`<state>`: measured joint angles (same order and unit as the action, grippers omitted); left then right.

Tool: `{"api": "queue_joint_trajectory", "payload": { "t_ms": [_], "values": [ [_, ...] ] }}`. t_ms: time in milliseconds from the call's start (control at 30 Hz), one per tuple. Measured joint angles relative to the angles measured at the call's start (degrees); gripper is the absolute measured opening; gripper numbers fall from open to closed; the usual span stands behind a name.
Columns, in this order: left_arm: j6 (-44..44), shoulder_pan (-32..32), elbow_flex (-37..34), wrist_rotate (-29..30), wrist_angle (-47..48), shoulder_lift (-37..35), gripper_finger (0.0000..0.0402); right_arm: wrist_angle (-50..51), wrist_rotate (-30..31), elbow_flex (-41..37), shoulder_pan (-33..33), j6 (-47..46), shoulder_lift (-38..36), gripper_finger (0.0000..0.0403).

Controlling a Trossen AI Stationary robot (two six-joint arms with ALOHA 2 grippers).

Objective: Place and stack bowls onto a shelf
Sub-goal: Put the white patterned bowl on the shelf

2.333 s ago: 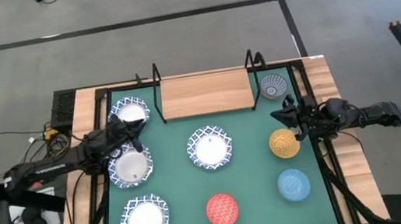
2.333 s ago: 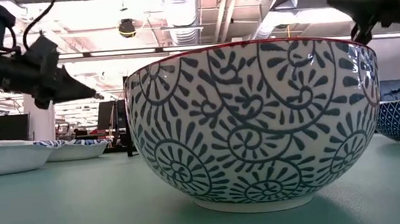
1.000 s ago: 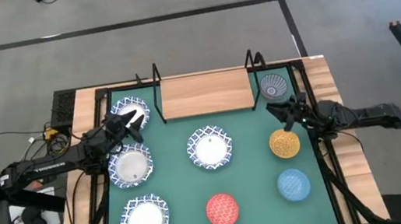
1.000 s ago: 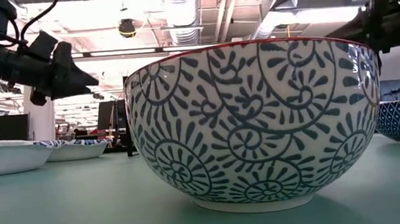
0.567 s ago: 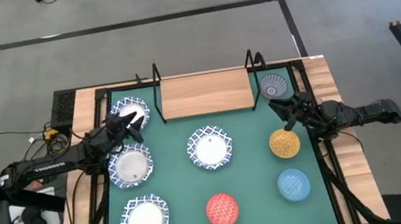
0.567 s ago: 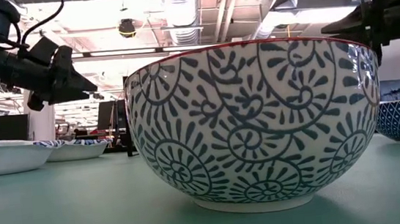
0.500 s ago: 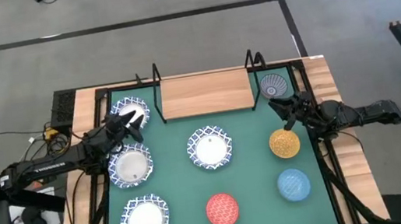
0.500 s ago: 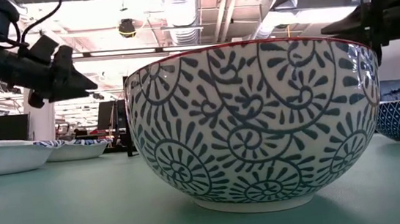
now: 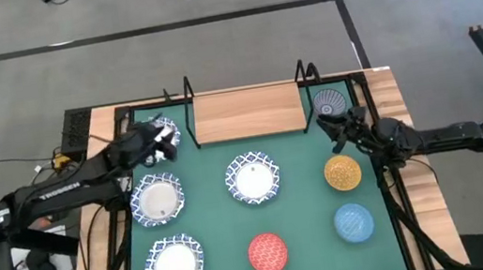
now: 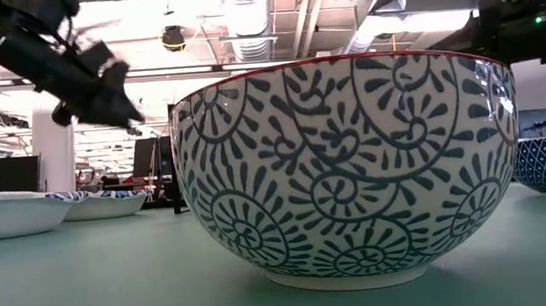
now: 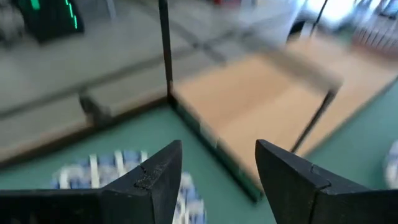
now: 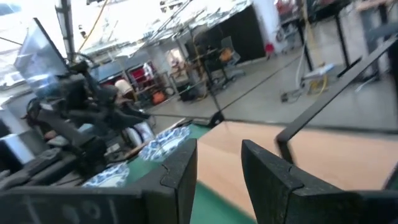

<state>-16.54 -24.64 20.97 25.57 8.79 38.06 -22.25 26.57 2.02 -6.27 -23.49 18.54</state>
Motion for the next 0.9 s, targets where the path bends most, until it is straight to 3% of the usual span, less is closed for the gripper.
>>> {"api": "queue_joint_trajectory", "payload": {
  "t_ms": [233, 467, 700, 900],
  "values": [
    [-6.7, 0.0, 3.2, -2.4, 7.8, 4.4, 0.0189, 0.9, -1.0, 8.7, 2.1, 2.1, 12.3, 0.0153],
    [-3.3, -1.1, 9.5, 0.4, 16.1, 4.3, 0.0189, 13.2, 4.6, 18.0, -0.8, -0.5, 23.2, 0.0153],
    [-2.5, -9.3, 16.5, 1.3, 27.2, 7.6, 0.0169, 19.1, 2.9, 22.6, -2.7, -7.0, 29.9, 0.0153],
    [0.4, -16.8, 16.7, -2.4, 27.8, 13.0, 0.0158, 19.8, 2.8, 22.7, -0.1, -8.3, 32.3, 0.0153]
  ]
}}
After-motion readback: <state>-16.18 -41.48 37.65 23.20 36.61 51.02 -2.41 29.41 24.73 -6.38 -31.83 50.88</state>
